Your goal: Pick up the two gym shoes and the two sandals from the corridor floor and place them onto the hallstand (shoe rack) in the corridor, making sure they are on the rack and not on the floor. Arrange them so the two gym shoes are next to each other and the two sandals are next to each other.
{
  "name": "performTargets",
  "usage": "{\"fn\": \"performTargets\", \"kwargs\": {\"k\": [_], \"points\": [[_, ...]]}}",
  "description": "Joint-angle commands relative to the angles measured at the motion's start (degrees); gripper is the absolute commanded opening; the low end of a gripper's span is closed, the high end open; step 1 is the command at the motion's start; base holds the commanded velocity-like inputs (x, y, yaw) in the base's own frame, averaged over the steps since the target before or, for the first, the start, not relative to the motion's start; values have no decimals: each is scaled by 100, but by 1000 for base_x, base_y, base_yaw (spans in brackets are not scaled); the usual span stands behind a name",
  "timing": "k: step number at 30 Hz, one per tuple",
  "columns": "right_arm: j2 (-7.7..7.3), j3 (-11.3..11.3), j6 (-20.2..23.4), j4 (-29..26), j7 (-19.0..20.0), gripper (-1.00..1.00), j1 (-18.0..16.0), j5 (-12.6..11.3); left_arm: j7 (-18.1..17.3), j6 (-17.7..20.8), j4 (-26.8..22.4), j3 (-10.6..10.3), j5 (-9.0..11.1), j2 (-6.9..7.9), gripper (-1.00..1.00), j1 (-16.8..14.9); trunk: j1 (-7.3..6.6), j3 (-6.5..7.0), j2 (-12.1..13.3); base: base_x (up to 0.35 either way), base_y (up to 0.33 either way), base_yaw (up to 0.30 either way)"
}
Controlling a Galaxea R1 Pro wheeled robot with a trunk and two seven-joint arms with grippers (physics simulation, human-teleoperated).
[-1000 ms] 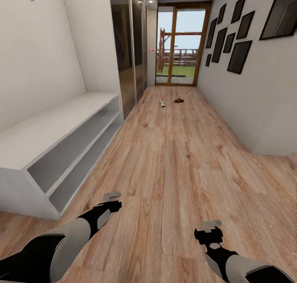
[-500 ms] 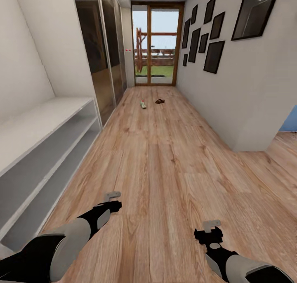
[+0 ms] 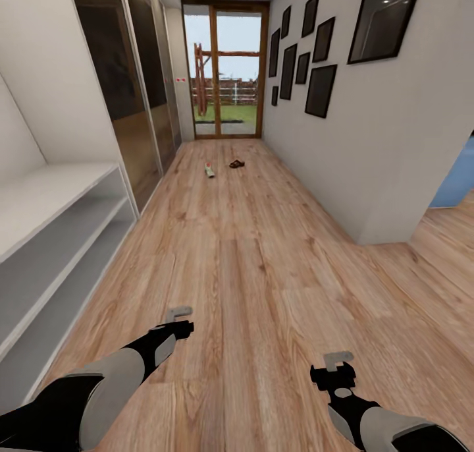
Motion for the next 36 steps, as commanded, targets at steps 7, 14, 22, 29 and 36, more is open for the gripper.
{"fn": "performTargets", "kwargs": {"k": [7, 14, 22, 29, 36], "points": [[3, 47, -34, 23, -7, 100, -11, -35, -2, 25, -8, 21, 53, -3, 100, 0, 2, -5, -2, 350, 0, -14], [3, 47, -36, 23, -7, 100, -8, -35, -19, 25, 4, 20, 58, -133, 100, 0, 2, -5, -2, 350, 0, -3], [3, 47, -35, 23, -7, 100, -8, -35, -8, 25, -3, 21, 47, -100, 100, 0, 2, -5, -2, 350, 0, 0], [2, 47, -34, 23, -7, 100, -8, -35, 2, 31, -2, 21, 54, 486, 100, 0, 2, -5, -2, 350, 0, 0], [3, 47, -34, 23, -7, 100, -10, -34, -8, 33, 5, 29, 62, 383, 100, 0, 2, -5, -2, 350, 0, 0]]}}
